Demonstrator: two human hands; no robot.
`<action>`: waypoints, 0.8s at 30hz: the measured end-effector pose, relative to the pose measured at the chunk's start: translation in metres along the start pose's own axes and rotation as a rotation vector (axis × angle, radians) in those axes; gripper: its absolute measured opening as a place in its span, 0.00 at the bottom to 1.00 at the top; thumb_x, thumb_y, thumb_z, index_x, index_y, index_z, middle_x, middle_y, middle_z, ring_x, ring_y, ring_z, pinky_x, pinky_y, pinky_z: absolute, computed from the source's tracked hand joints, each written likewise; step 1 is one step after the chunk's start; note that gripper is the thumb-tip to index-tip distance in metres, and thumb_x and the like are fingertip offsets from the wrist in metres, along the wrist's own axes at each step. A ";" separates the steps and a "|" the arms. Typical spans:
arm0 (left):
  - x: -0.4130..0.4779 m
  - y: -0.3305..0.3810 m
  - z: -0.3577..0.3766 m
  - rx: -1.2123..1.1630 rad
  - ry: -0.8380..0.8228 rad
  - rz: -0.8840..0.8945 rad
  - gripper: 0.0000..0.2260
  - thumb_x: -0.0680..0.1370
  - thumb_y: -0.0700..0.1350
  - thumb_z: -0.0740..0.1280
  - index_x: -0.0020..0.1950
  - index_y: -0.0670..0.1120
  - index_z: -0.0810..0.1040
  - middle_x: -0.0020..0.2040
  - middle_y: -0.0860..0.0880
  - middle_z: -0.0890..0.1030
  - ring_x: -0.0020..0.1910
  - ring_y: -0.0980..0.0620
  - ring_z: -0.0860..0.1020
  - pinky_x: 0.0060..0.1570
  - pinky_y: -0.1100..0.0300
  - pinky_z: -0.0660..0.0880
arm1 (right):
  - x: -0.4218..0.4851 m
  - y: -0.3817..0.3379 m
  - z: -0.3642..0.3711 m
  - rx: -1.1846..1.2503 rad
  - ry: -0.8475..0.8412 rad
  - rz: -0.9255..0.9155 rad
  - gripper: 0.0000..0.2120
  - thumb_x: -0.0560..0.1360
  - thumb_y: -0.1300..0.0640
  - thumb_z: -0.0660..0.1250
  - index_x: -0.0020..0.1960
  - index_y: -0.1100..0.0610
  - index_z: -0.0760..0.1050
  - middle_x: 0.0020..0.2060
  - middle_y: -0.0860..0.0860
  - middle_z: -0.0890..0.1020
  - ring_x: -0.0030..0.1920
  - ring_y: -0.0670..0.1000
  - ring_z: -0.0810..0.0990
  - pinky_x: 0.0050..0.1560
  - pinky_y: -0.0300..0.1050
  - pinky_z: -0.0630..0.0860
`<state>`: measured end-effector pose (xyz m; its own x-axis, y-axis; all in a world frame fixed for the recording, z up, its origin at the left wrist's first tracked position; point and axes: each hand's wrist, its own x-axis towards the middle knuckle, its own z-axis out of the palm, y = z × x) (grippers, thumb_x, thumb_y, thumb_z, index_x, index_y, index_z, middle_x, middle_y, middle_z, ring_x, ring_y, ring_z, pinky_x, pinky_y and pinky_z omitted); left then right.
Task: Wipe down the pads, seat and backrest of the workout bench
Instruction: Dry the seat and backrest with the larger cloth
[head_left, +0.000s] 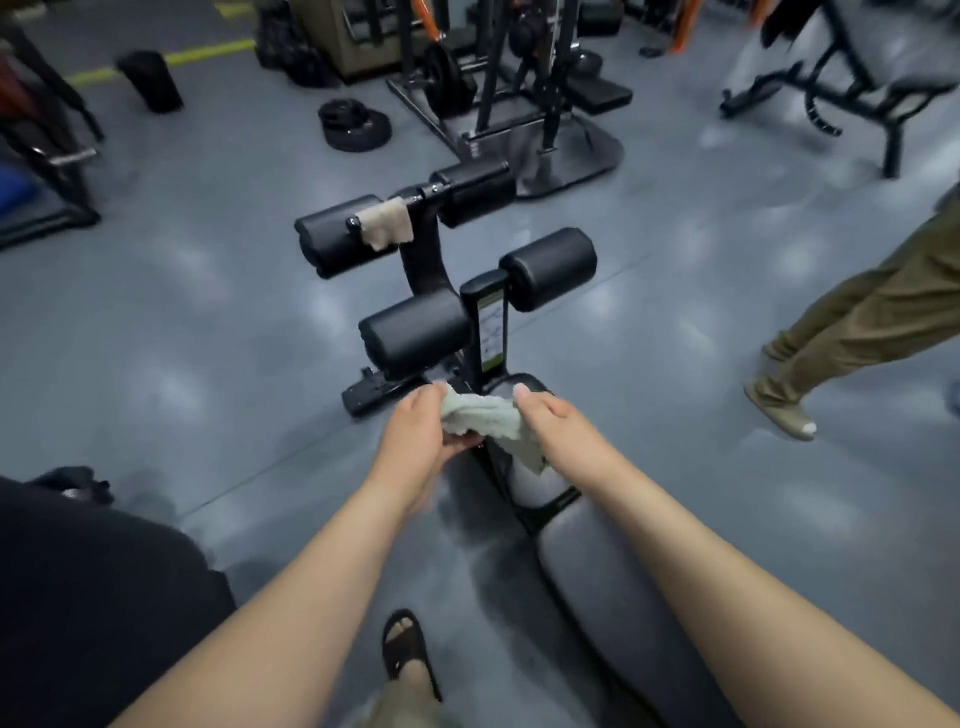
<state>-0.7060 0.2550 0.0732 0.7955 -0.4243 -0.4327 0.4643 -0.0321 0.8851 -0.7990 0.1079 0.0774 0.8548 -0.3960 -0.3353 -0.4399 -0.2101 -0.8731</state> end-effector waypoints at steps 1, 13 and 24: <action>0.011 0.022 -0.010 -0.005 -0.001 0.012 0.13 0.84 0.45 0.57 0.46 0.39 0.76 0.46 0.38 0.84 0.47 0.42 0.83 0.46 0.48 0.81 | 0.015 -0.019 0.010 0.004 -0.020 0.010 0.24 0.84 0.41 0.55 0.33 0.45 0.77 0.28 0.36 0.76 0.33 0.36 0.73 0.44 0.40 0.69; 0.159 0.189 -0.119 0.300 -0.423 0.166 0.18 0.71 0.39 0.65 0.60 0.48 0.74 0.48 0.49 0.82 0.44 0.52 0.77 0.44 0.56 0.75 | 0.188 -0.163 0.059 0.463 -0.077 0.071 0.24 0.84 0.41 0.57 0.54 0.56 0.86 0.54 0.59 0.85 0.57 0.58 0.84 0.64 0.55 0.76; 0.327 0.244 -0.054 0.194 0.005 0.062 0.14 0.81 0.49 0.64 0.53 0.38 0.78 0.48 0.41 0.85 0.50 0.42 0.84 0.59 0.41 0.79 | 0.364 -0.173 0.019 0.750 -0.351 0.206 0.35 0.81 0.34 0.52 0.69 0.60 0.76 0.63 0.59 0.81 0.63 0.60 0.79 0.70 0.61 0.68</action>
<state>-0.3113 0.1573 0.1382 0.8225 -0.4260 -0.3769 0.3311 -0.1803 0.9262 -0.4068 0.0169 0.0995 0.8682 -0.0355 -0.4949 -0.4027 0.5323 -0.7446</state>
